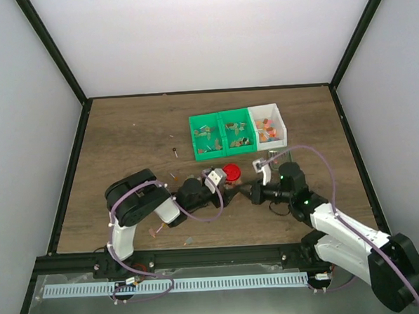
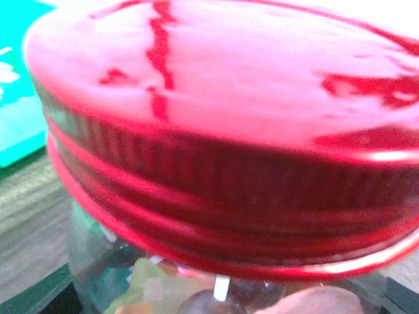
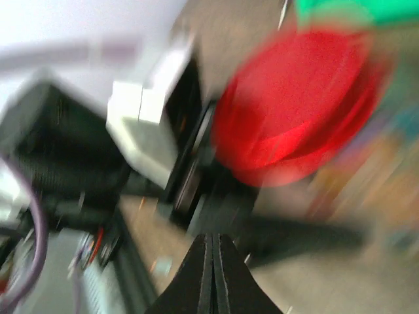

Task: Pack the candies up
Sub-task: Screw the bottle lid onto the packing bottle.

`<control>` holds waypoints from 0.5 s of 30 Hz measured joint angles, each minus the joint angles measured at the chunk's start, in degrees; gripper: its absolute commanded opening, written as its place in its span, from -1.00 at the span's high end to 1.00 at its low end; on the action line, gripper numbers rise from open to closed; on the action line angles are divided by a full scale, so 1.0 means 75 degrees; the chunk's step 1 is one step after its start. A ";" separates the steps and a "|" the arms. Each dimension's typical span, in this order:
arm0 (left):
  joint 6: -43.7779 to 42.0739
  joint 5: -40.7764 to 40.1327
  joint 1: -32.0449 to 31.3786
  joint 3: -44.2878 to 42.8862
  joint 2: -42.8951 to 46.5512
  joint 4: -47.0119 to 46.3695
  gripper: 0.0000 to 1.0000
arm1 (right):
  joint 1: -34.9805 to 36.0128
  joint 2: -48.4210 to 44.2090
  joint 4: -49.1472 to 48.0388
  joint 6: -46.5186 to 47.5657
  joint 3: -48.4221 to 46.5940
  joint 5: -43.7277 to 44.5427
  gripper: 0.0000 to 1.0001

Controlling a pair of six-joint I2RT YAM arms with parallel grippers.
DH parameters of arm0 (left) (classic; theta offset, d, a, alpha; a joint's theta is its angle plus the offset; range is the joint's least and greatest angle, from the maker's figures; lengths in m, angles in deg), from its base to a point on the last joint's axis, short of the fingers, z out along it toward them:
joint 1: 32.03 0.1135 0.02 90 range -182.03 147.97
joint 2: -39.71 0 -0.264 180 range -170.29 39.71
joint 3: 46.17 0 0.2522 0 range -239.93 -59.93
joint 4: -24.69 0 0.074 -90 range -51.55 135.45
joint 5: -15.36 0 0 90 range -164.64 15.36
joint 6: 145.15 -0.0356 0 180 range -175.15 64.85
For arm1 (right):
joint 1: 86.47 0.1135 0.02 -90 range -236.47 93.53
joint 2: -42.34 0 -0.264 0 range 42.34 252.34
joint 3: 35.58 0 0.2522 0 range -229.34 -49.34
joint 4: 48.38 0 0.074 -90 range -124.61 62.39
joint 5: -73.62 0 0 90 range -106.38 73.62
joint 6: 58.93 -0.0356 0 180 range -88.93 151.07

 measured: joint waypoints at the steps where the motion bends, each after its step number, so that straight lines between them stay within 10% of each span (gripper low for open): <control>1: 0.0050 -0.0099 0.0052 -0.0157 -0.0055 0.0105 -0.29 | 0.0131 -0.0026 0.0131 -0.0032 0.0076 -0.0254 0.99; 15: -0.0012 -0.0251 0.0111 0.0076 -0.0020 -0.0058 -0.30 | 0.0230 -0.0702 0.2034 -0.0187 -0.0085 -0.0539 0.60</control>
